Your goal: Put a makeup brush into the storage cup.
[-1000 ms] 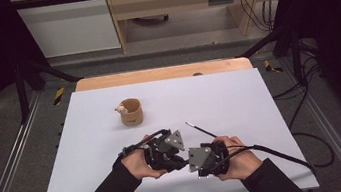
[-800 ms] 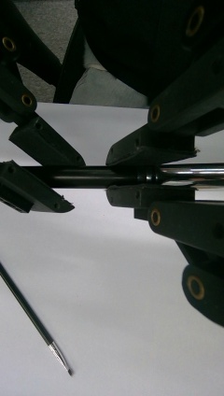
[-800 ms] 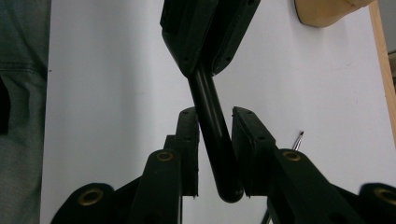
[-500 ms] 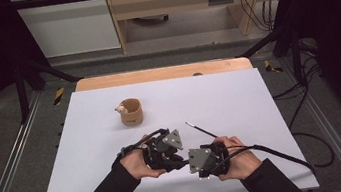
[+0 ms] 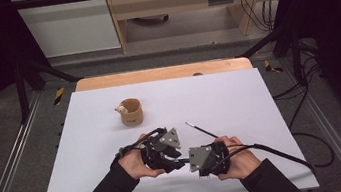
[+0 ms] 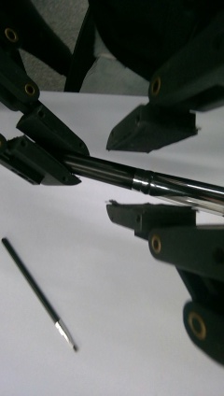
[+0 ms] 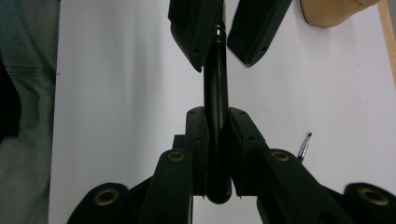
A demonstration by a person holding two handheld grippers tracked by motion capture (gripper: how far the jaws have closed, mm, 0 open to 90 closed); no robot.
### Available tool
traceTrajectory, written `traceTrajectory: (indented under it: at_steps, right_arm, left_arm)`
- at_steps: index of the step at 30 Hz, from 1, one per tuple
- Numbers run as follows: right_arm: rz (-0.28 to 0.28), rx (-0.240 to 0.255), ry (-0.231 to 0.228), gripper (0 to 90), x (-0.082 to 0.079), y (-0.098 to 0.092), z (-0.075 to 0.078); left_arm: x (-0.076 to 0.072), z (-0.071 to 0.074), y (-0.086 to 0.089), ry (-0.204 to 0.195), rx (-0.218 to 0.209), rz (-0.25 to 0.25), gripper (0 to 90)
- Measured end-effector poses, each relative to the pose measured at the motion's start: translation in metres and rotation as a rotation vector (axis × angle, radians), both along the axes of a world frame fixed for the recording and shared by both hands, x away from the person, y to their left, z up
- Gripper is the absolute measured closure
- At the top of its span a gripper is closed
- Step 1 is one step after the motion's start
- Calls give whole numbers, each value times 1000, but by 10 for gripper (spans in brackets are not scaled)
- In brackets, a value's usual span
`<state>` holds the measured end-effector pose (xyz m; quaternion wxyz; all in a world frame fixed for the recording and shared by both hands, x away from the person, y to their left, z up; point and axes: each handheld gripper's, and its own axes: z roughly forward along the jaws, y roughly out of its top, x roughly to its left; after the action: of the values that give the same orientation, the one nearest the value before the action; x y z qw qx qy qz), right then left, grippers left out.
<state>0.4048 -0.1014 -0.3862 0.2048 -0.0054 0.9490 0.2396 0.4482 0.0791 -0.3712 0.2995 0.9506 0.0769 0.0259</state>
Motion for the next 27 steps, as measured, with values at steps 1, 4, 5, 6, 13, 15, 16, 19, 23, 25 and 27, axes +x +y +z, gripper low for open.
traceTrajectory:
  at_steps: [1, 4, 5, 6, 13, 15, 16, 19, 23, 25, 27]
  right_arm:
    - [-2, 2, -1, 793, 1, 0, 0]
    - [-17, 11, 10, 793, 3, -2, -1]
    - [-27, 11, 14, 793, 4, -3, -1]
    - [-27, 11, 14, 793, 4, -3, -1]
    - [-58, 35, 16, 793, 6, -11, -1]
    - [-78, 42, 31, 793, 7, -13, -2]
    - [-78, 39, 31, 793, 7, -15, -2]
    - [-98, 45, 34, 793, 8, -19, -3]
    - [-118, 70, 37, 793, 9, -26, -4]
    - [-128, 77, 35, 793, 9, -28, -4]
    - [-137, 86, 44, 793, 9, -30, -4]
  left_arm:
    - [0, 0, 2, -8, -11, 14, 561]
    - [3, 3, 8, -25, -47, 51, 459]
    - [4, 4, 11, -32, -57, 63, 406]
    - [5, 5, 14, -37, -64, 70, 406]
    - [8, 10, 36, -66, -118, 154, 302]
    - [8, 10, 43, -73, -151, 181, 286]
    - [8, 11, 48, -79, -152, 190, 276]
    - [8, 11, 58, -83, -200, 241, 237]
    - [5, 11, 70, -97, -232, 277, 198]
    - [3, 10, 74, -102, -255, 297, 182]
    - [2, 8, 77, -107, -263, 311, 165]
